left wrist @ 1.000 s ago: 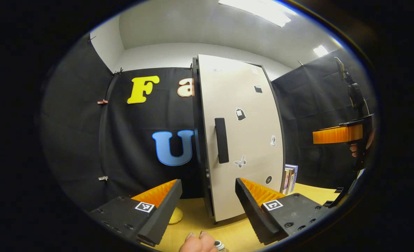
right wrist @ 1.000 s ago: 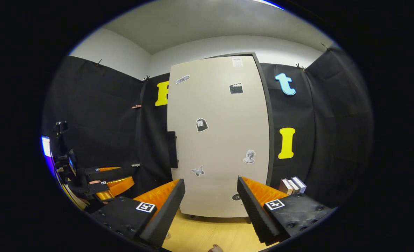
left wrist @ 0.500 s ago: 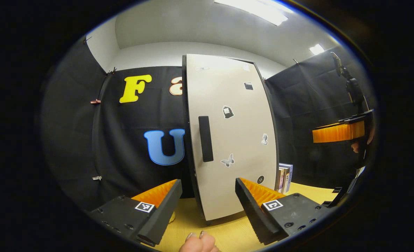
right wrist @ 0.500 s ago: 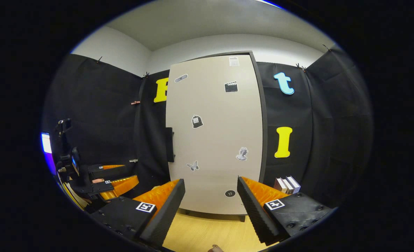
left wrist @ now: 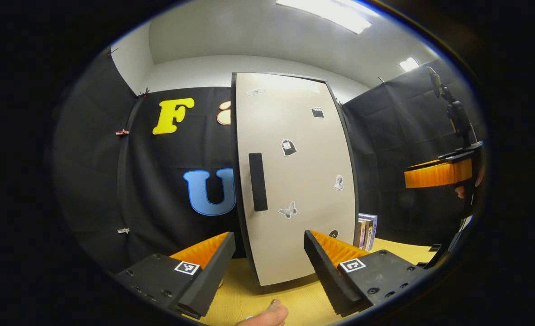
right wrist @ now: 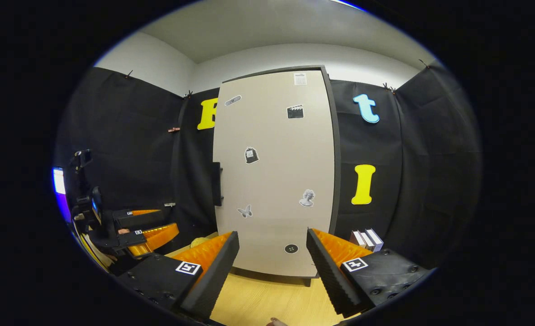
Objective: Open the cabinet door with the right hand, grasp the bottle in the cabinet with the left hand and place it on the coaster, then close the cabinet door with the right hand.
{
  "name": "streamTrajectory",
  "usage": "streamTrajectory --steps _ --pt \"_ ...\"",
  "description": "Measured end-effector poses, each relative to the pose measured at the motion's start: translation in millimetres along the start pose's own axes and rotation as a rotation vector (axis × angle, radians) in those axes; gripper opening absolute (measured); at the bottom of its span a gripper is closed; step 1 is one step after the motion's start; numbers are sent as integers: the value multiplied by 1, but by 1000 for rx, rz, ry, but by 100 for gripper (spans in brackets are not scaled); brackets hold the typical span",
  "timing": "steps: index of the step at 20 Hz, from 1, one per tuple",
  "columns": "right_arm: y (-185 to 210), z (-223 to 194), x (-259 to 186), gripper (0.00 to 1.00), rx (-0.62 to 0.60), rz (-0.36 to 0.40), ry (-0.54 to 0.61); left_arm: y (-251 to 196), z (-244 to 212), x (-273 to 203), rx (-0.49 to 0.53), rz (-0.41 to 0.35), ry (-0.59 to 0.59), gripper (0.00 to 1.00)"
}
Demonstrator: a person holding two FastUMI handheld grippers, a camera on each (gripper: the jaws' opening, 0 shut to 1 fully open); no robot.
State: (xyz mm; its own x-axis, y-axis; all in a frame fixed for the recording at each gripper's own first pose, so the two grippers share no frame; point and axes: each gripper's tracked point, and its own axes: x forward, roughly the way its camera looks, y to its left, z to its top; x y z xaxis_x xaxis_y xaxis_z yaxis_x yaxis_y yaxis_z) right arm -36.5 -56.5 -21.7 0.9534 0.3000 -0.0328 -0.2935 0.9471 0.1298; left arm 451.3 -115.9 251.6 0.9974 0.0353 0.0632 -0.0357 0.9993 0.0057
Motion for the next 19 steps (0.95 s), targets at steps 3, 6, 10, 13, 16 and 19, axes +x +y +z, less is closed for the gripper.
streamTrajectory --steps 3,6,10,13,16,19 --pt "-5 -1 -2 97 5 -15 6 -3 0 1 -8 -15 0 96" --pt "-4 2 -3 97 13 -10 -1 -8 -3 3 -10 -24 4 96" --pt "-6 -1 -4 97 -10 -20 9 -11 -3 5 -9 -29 3 96" --pt "-6 -2 -4 97 -23 -20 15 -13 -4 6 -11 -34 12 96" --pt "-5 -1 -4 98 -22 -18 13 -14 -6 6 -15 -34 20 96" --pt "-6 -1 -2 97 -15 -19 11 -13 -7 6 -20 -30 26 96"
